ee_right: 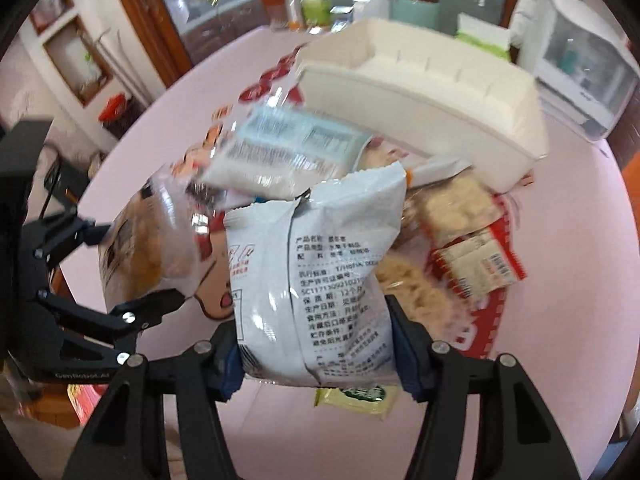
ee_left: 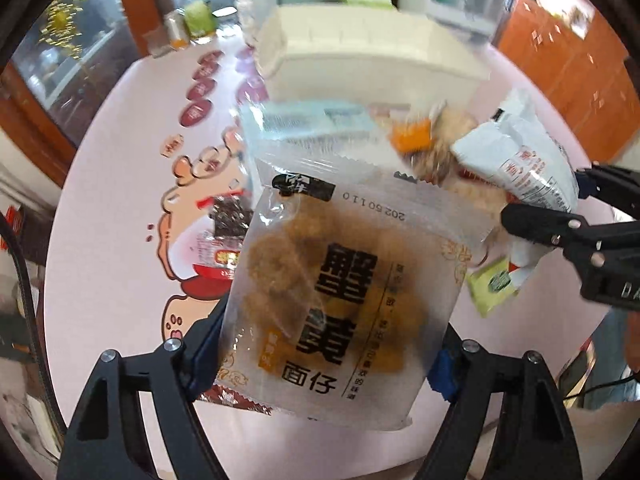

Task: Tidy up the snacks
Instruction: 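Lift both bags and carry them over the white tray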

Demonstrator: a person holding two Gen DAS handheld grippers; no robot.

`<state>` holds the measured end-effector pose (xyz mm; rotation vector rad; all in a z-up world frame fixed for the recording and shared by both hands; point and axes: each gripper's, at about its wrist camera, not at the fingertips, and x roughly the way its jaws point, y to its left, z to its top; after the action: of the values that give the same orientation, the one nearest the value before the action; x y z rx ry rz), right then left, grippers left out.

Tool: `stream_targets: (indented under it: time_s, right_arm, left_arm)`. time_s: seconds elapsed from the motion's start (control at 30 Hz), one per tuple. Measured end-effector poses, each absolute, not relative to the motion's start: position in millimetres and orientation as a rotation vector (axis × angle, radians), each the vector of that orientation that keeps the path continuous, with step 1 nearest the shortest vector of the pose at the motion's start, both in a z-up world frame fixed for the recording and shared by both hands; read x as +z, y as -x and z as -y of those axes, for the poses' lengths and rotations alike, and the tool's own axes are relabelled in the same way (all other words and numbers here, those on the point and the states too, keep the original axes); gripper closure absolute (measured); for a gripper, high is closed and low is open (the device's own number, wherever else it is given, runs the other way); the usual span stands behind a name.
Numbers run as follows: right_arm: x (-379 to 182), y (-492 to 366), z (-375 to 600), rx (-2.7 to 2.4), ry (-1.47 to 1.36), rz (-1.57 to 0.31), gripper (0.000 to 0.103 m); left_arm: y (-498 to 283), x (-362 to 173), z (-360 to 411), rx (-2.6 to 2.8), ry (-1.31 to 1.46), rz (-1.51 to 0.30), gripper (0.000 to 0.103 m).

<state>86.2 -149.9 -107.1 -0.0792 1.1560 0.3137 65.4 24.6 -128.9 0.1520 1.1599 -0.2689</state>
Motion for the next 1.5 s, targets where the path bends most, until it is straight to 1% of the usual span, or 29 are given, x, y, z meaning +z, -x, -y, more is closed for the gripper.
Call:
stream_targets:
  time_s: [0.23, 0.33, 0.57, 0.77, 0.93, 1.07, 1.17, 1.27, 1.37, 1.5]
  right_arm:
    - [-49, -82, 184, 0.302, 0.006, -1.040, 0.042]
    - [-38, -81, 190, 0.302, -0.008, -1.013, 0.042]
    - [-6, -82, 202, 0.281, -0.020, -0.945, 0.042]
    - [39, -103, 219, 0.233, -0.022, -0.879, 0.042]
    - [96, -136, 230, 0.186, -0.031, -0.812, 0.042]
    - [137, -170, 234, 0.139, -0.047, -0.784, 0.042]
    - [155, -198, 235, 0.115, -0.071, -0.781, 0.042]
    - [150, -232, 234, 0.080, -0.111, -0.827, 0.042]
    - [127, -264, 234, 0.055, -0.171, -0.897, 0.042]
    - [80, -298, 230, 0.012, -0.234, -1.000, 0.042]
  left_arm:
    - [-64, -81, -35, -0.189, -0.065, -1.014, 0.022]
    - [-65, -58, -36, -0.166, -0.037, -0.964, 0.022]
    - [-89, 5, -23, -0.120, -0.140, -0.846, 0.022]
    - [-130, 79, -20, -0.104, -0.154, -0.808, 0.022]
    - [-177, 152, -13, -0.076, -0.203, -0.736, 0.022]
    - [-210, 189, 3, -0.103, -0.254, -0.684, 0.021]
    - [-234, 194, 19, -0.150, -0.282, -0.669, 0.021]
    - [-259, 177, 29, -0.195, -0.286, -0.693, 0.021]
    - [-290, 142, 37, -0.245, -0.286, -0.756, 0.021]
    - [-333, 93, 42, -0.287, -0.289, -0.819, 0.021]
